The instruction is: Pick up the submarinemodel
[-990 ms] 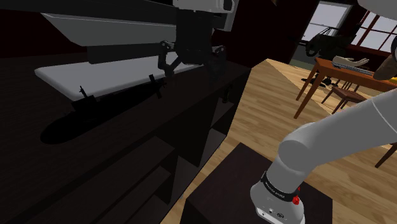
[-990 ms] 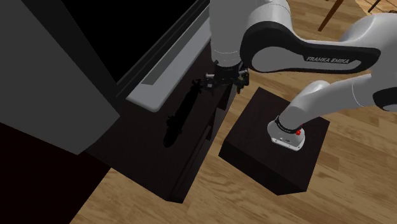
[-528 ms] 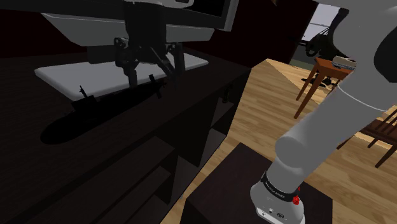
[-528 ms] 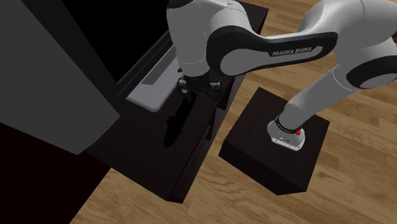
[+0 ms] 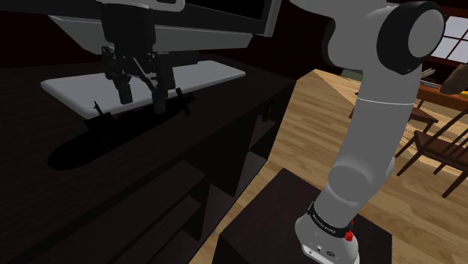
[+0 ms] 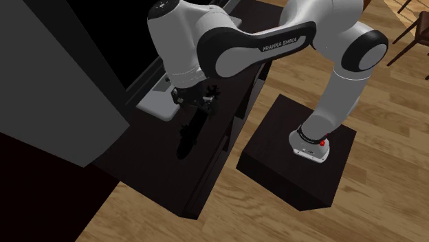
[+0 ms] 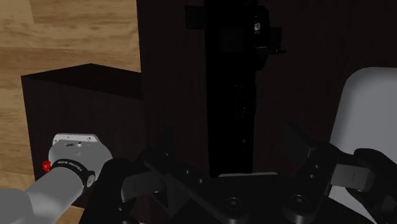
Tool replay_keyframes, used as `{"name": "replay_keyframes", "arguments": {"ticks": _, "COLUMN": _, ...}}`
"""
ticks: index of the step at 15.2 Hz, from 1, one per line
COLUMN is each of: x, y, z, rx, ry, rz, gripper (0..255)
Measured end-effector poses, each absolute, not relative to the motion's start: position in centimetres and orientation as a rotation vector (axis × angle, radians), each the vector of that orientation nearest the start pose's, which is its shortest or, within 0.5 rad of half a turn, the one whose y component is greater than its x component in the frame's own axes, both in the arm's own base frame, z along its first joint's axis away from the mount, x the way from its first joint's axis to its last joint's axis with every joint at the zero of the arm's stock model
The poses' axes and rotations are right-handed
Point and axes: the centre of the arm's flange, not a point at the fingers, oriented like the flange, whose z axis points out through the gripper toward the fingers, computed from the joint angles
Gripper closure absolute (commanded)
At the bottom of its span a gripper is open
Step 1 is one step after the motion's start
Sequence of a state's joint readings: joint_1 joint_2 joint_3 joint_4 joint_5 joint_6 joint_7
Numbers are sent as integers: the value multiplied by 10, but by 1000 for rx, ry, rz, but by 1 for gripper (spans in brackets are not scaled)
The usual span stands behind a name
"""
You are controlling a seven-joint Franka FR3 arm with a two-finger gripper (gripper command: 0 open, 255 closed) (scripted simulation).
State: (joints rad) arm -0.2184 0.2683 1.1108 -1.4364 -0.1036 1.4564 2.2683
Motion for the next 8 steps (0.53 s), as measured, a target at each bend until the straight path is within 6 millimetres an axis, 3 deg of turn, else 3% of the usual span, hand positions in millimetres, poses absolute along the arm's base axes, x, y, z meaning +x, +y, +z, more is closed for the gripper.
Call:
{"name": "replay_keyframes", "arguments": {"ticks": 5, "x": 431, "y": 398, "z": 572, "rx": -2487, "ry": 2071, "rz": 220, "gripper": 0}}
{"name": "replay_keyframes", "arguments": {"ticks": 6, "x": 431, "y": 398, "z": 571, "rx": -2486, "ry": 2071, "rz": 220, "gripper": 255}}
{"name": "replay_keyframes", "arguments": {"ticks": 8, "x": 431, "y": 398, "z": 569, "rx": -2486, "ry": 2071, "rz": 220, "gripper": 255}}
